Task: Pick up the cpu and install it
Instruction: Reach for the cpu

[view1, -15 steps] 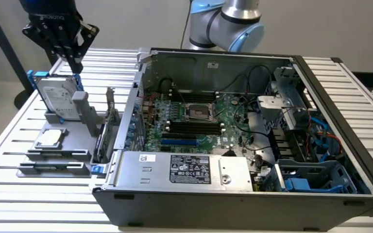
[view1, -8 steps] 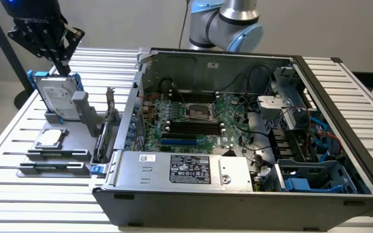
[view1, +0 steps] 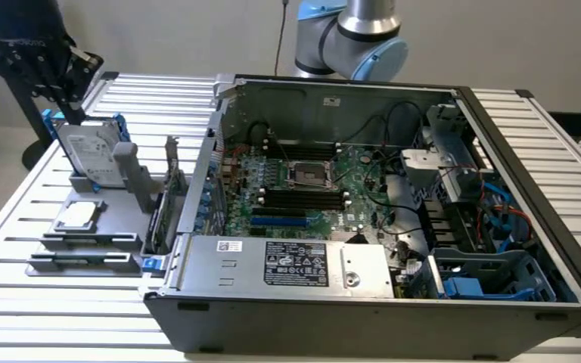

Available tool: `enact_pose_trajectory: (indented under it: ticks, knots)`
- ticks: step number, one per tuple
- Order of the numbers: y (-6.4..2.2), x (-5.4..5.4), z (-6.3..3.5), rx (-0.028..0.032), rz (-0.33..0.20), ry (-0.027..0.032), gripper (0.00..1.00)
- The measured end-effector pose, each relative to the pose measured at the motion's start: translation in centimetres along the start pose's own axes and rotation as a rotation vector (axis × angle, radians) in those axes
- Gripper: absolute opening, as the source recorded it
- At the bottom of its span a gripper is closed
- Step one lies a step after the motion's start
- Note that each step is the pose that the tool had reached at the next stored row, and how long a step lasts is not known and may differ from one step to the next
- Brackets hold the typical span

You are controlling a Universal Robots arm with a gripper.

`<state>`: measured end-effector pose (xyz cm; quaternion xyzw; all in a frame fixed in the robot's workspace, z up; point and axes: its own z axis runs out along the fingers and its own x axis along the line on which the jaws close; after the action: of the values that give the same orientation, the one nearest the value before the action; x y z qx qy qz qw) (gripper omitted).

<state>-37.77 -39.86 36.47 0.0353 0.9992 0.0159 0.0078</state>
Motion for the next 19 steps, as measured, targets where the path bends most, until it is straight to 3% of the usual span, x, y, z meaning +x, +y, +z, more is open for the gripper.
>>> enact_pose_trajectory:
  ticks: [11, 19]
  knots:
    - [-0.39, 4.9, 1.69, 0.0001, -0.002, 0.0009, 0.11]
    - [-0.39, 5.2, 1.79, 0.0001, -0.009, 0.0015, 0.11]
